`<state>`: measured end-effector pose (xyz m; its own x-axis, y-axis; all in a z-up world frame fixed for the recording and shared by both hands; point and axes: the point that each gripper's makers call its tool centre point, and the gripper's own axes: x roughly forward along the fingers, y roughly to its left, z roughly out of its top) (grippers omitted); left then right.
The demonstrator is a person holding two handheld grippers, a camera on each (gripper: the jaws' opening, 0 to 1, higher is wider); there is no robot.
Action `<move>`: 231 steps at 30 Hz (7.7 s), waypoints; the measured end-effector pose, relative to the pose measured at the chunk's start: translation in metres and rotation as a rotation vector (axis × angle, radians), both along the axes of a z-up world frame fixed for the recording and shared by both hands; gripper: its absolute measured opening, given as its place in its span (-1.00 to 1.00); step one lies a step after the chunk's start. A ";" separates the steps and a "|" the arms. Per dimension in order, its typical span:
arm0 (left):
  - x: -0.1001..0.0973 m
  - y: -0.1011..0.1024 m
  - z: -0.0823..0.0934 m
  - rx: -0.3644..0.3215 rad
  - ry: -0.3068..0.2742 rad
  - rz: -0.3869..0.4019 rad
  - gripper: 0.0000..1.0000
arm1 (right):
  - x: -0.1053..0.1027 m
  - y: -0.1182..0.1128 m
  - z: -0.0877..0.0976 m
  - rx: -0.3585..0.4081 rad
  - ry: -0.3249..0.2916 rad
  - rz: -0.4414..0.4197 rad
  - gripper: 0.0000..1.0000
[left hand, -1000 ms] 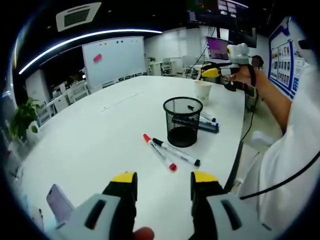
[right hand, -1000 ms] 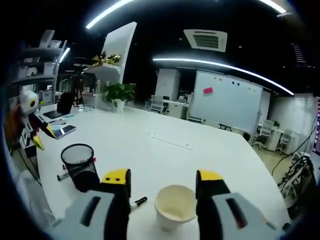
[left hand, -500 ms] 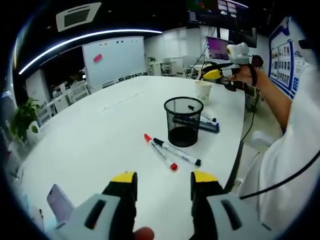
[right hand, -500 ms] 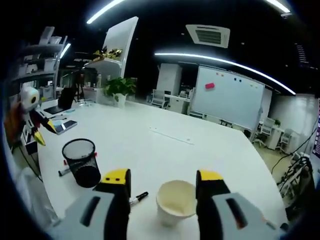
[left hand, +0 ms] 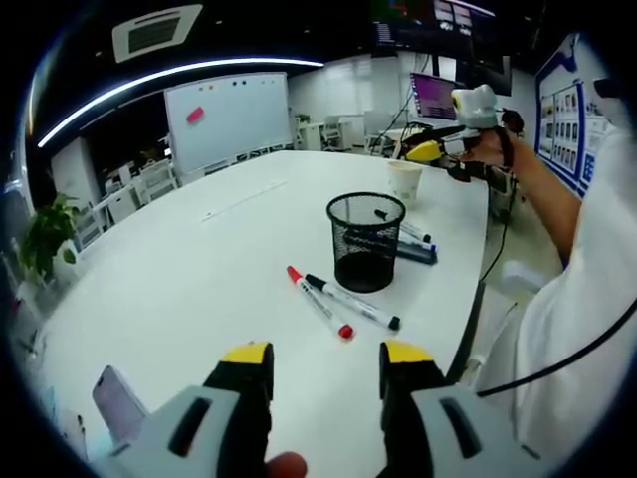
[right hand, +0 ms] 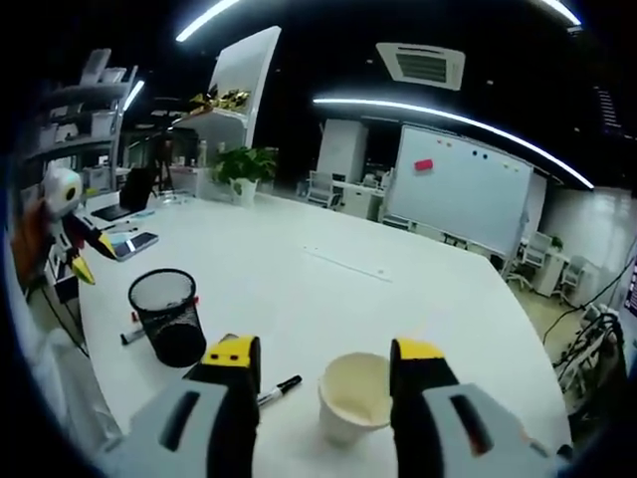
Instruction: Place the scattered laser pointers and whiteboard markers into the pen holder and stack the scattered paper cups together
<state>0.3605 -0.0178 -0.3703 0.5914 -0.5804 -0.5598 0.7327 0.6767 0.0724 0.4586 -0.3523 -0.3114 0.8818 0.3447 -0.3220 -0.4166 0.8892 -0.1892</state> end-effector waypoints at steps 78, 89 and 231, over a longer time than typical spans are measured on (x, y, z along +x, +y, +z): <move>0.003 0.002 -0.002 -0.001 0.002 -0.001 -0.12 | -0.034 0.035 -0.031 -0.193 0.149 0.152 0.07; 0.002 0.001 -0.002 -0.002 0.003 -0.001 -0.12 | -0.039 0.039 -0.038 -0.187 0.180 0.172 -0.01; -0.006 0.004 -0.008 0.040 0.018 -0.002 -0.23 | -0.058 0.050 -0.096 -0.175 0.312 0.167 -0.08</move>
